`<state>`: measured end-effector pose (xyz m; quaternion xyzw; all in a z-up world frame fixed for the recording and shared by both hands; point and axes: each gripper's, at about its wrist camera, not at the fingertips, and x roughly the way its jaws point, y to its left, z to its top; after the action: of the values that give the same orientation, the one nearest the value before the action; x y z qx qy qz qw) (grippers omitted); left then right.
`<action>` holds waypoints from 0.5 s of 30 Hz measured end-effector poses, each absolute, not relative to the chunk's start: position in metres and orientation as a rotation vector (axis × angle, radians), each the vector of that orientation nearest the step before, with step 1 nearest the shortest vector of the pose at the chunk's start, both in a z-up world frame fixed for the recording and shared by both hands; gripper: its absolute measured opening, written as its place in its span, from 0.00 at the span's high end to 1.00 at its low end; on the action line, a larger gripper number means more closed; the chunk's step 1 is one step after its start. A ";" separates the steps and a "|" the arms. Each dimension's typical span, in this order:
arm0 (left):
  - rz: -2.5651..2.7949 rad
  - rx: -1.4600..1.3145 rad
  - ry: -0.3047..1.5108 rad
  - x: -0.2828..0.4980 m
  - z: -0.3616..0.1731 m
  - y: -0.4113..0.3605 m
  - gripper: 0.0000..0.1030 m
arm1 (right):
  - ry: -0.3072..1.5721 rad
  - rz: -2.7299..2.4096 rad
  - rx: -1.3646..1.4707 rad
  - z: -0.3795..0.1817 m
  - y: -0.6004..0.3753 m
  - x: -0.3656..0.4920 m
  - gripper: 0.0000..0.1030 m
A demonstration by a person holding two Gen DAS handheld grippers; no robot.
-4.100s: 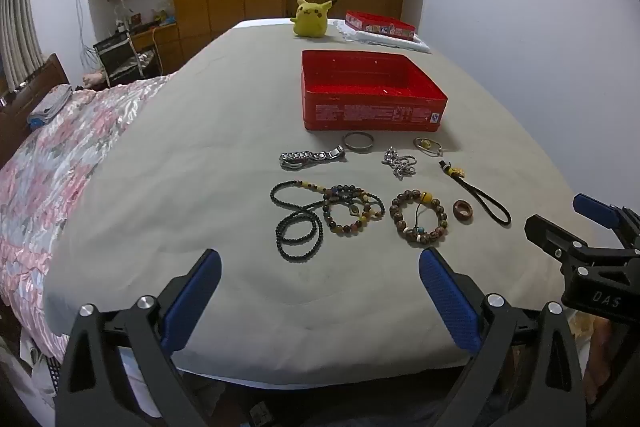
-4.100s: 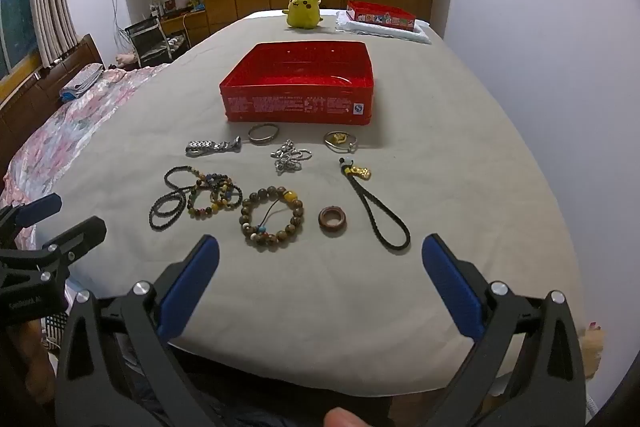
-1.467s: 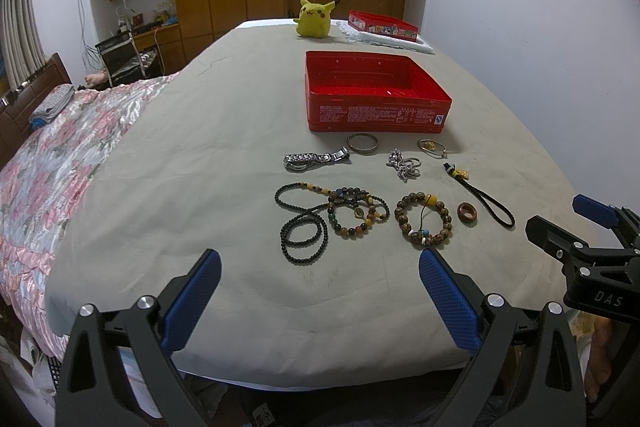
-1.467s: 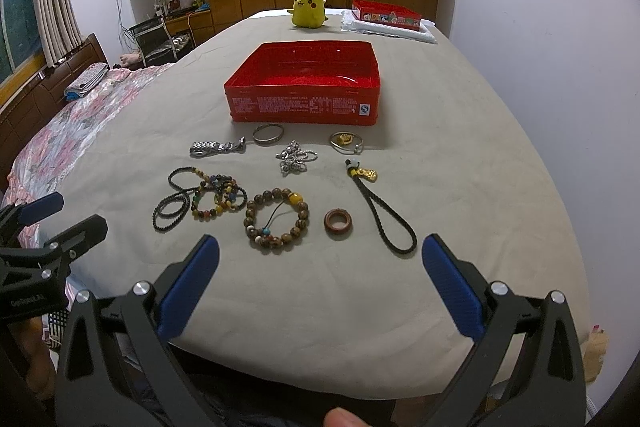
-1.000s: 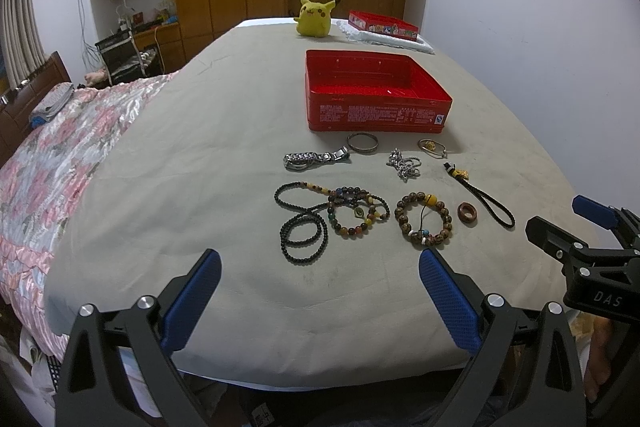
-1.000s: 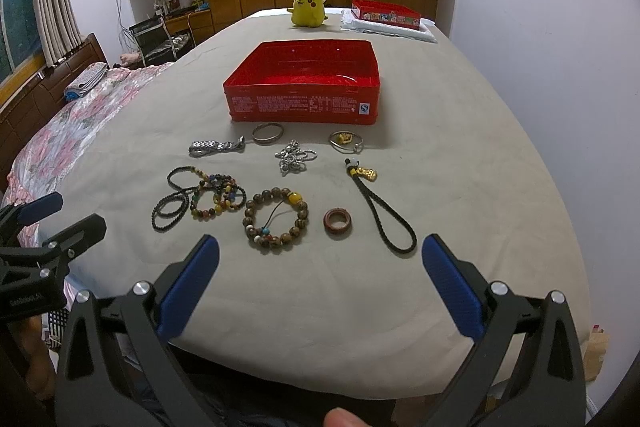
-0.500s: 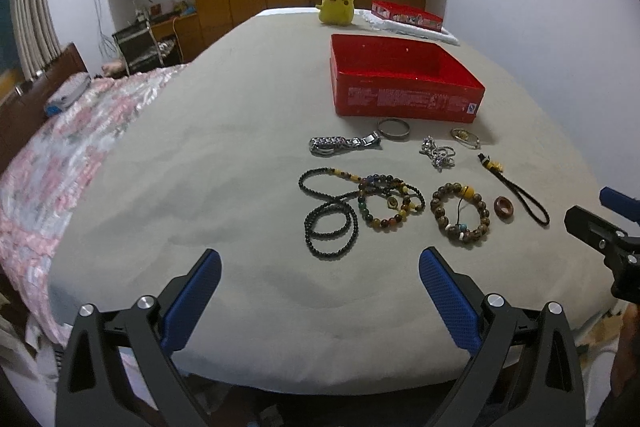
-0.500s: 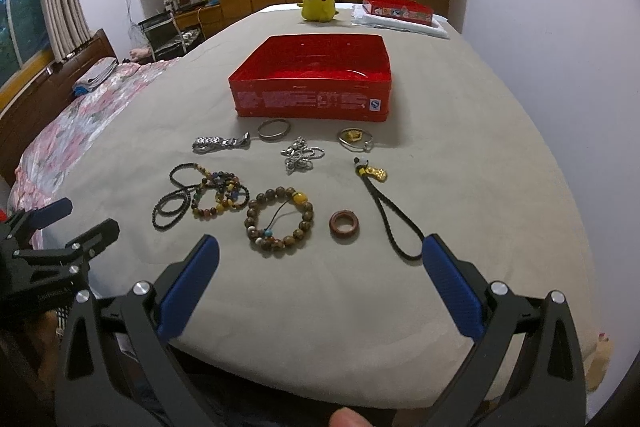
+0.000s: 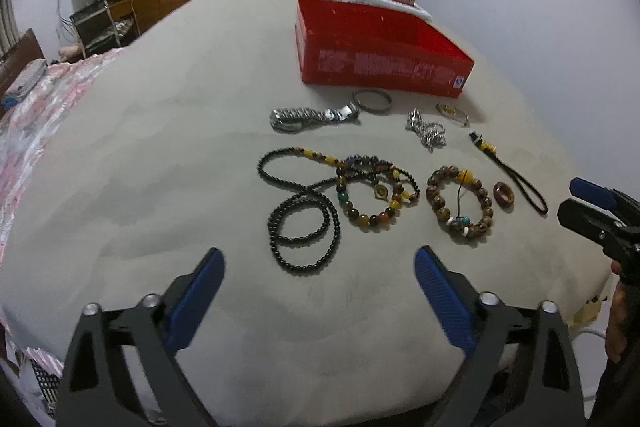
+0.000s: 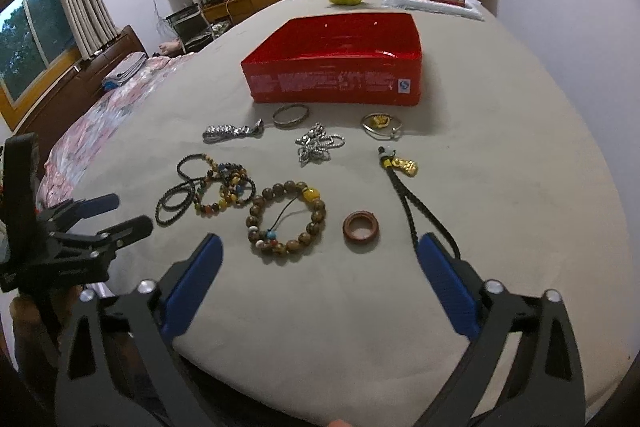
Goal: Organize jewelry
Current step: 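Grasp the black bead necklace with the left tool while the right tool grasps the brown wooden ring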
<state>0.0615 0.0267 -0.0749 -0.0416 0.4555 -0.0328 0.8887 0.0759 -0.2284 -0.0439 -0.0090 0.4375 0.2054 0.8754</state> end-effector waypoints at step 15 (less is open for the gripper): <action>-0.099 -0.045 1.029 0.098 -0.106 0.014 0.18 | 0.990 0.451 -0.038 -0.073 -0.232 0.104 0.39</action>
<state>0.0982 0.0136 -0.1065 -0.0215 0.4920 -0.0474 0.8690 0.1042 -0.2316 -0.0731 -0.0182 0.4707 0.2147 0.8556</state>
